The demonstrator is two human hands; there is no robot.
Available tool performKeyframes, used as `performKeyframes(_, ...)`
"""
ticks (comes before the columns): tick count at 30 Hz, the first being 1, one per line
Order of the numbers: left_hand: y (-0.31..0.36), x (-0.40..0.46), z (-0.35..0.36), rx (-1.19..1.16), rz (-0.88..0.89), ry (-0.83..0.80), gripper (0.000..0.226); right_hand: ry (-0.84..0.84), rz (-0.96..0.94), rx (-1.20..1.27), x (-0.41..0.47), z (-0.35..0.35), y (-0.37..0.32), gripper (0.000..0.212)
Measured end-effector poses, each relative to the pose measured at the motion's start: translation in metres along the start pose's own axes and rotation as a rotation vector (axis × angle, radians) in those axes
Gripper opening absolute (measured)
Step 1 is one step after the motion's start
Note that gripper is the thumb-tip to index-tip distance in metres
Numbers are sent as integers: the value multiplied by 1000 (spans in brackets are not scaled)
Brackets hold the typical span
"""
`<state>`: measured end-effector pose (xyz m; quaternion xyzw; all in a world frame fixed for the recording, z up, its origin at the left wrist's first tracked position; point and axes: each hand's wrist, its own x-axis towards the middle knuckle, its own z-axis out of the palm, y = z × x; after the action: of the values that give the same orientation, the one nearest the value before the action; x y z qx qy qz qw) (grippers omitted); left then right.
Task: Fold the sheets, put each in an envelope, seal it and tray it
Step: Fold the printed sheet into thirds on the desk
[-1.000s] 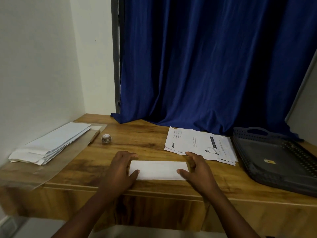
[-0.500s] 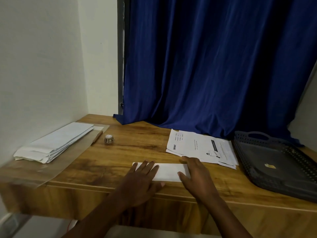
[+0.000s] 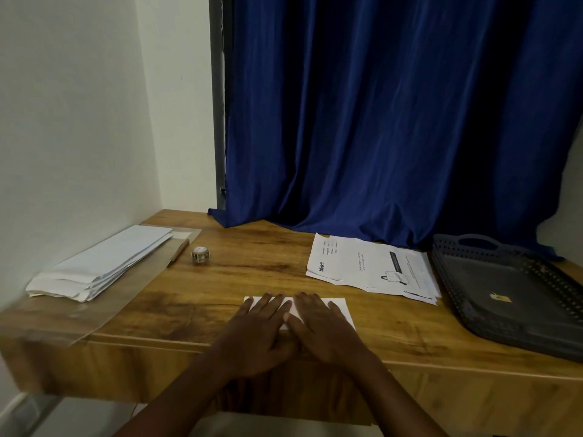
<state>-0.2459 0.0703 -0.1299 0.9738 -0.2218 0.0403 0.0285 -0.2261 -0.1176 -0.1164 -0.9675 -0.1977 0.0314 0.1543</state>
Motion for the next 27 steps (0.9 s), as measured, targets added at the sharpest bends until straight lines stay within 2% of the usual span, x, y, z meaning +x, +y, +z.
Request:
performKeyframes(3,3,0,-2,-17,-27,-26,103,1,67,-74,-7,-8,22,98)
performKeyframes(8,6,-2,-7,-28,-44,-55,104,-3,121,-96,-17,-16,36,102)
performKeyframes(13,-4,-12,-8,-2,32,-84,117,6,1,-118,-35,-15,32,93)
performKeyframes(16,-15,-30,-2,-5,86,-16,101,-13,-87,-220,-49,-11,34,98)
performKeyframes(18,-24,-44,3,-120,114,89,77,38,-148,-233,-57,-6,40,89)
performKeyframes(20,-35,-60,2,-321,101,185,57,132,-205,-201,-65,-1,49,69)
performKeyframes(24,-42,-84,-14,-643,33,316,33,294,-246,15,-77,-12,46,33)
performKeyframes(25,-40,-87,-21,-766,-7,343,36,282,-229,103,-78,-18,40,28)
performKeyframes(27,-41,-88,-32,-1026,-131,421,55,172,-184,400,-76,-32,22,31)
